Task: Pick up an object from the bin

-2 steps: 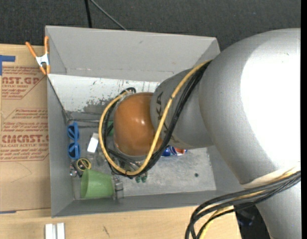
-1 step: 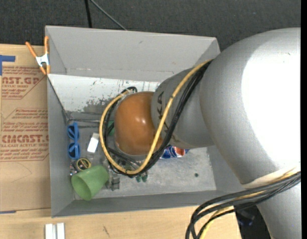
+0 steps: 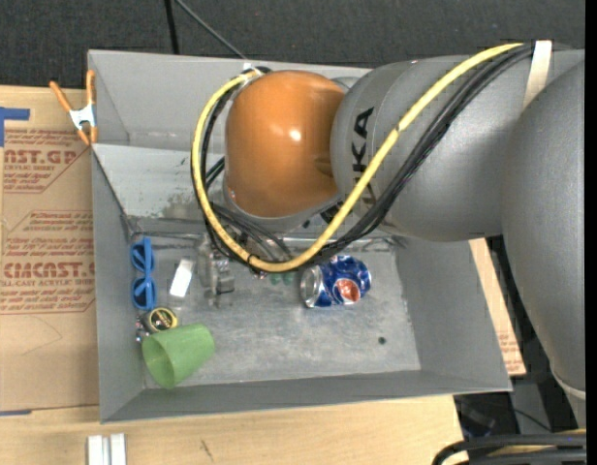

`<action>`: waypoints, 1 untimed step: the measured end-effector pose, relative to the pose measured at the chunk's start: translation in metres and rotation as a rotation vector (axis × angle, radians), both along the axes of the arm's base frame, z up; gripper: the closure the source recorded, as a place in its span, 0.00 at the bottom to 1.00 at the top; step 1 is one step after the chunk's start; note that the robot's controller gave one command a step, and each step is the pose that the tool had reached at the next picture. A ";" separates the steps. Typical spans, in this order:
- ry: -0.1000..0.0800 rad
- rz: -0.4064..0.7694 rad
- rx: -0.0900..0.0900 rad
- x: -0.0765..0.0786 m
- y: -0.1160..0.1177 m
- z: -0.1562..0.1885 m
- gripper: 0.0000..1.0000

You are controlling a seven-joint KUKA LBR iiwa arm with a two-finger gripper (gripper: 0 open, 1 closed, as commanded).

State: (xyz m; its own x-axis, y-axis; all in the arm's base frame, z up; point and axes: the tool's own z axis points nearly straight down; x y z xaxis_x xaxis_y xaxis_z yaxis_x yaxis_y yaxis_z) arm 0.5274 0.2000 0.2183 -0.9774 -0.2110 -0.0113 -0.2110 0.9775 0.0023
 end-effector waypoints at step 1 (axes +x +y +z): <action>0.013 0.354 -0.005 -0.012 0.040 -0.082 1.00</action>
Offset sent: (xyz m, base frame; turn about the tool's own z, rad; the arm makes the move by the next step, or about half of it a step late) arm -0.0108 0.0383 -0.0791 -0.3517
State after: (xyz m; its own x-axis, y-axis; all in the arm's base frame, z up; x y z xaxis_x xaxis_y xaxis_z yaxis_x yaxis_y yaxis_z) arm 0.5151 0.2396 0.1367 -0.8438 -0.5367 0.0025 -0.5367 0.8438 0.0023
